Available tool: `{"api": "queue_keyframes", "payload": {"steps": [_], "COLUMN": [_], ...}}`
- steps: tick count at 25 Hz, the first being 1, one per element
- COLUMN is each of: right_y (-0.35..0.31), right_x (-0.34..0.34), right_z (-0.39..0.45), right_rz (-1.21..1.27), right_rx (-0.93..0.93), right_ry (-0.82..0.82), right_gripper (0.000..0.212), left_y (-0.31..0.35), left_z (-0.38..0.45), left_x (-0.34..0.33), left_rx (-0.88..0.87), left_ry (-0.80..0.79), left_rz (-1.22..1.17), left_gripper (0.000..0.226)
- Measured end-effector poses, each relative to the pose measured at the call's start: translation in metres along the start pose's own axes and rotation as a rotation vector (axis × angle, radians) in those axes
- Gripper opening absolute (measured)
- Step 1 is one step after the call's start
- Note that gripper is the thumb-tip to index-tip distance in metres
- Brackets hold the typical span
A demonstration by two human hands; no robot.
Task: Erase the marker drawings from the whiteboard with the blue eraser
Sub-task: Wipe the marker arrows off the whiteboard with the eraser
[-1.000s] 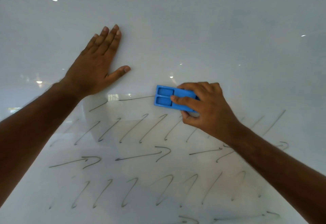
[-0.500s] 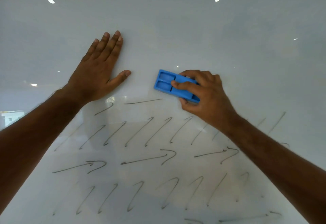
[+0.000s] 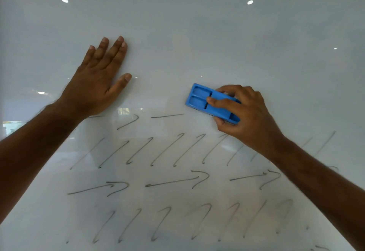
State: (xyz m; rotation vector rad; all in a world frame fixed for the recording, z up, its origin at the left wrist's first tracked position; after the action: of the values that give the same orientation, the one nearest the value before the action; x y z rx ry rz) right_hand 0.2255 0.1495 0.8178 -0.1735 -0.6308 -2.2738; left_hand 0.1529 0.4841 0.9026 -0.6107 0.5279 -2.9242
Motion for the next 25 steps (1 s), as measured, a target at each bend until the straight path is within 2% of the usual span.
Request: {"api": "queue_keyframes", "payload": {"steps": [4,9,12,16,21,25], "right_y": [-0.043,-0.062,-0.042,-0.034,-0.083,-0.111], "right_x": [-0.023,-0.035,-0.021,-0.013,-0.041,-0.062], "right_z": [0.025,-0.011,-0.021,0.014,0.056,0.034], "right_rz": [0.026,-0.046,-0.118,-0.138,-0.085,-0.100], "right_rx": [0.053,0.212,0.205,0.158,0.166,0.237], "right_ry": [0.019,-0.064,-0.038,-0.006,0.036,-0.021], "right_gripper": [0.047,0.049,0.050,0.048,0.046,0.049], "left_y": [-0.001,-0.034,-0.057,-0.061,-0.063,-0.065], "left_z": [-0.002,-0.024,-0.041,-0.042,-0.042,-0.044], "left_x": [0.000,0.003,0.004,0.002,0.000,0.002], "left_rx": [0.001,0.040,0.069,0.087,0.090,0.068], "left_ry": [-0.003,-0.021,-0.021,-0.009,-0.007,0.006], "left_rz": [-0.006,0.000,-0.005,-0.029,-0.039,-0.040], "left_gripper": [0.075,0.076,0.076,0.077,0.078,0.078]}}
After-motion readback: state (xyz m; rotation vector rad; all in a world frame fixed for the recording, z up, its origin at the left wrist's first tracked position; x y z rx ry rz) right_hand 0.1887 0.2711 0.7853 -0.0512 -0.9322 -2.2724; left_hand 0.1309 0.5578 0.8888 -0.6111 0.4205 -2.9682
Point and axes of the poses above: each hand's wrist, its own z-axis towards the middle knuckle, its own x-axis out of the back of the hand, y = z × x, the point moved 8 cm from there along z, towards the middle knuckle, and after that the axes turned 9 degrees about -y, right-handed, at the moved point
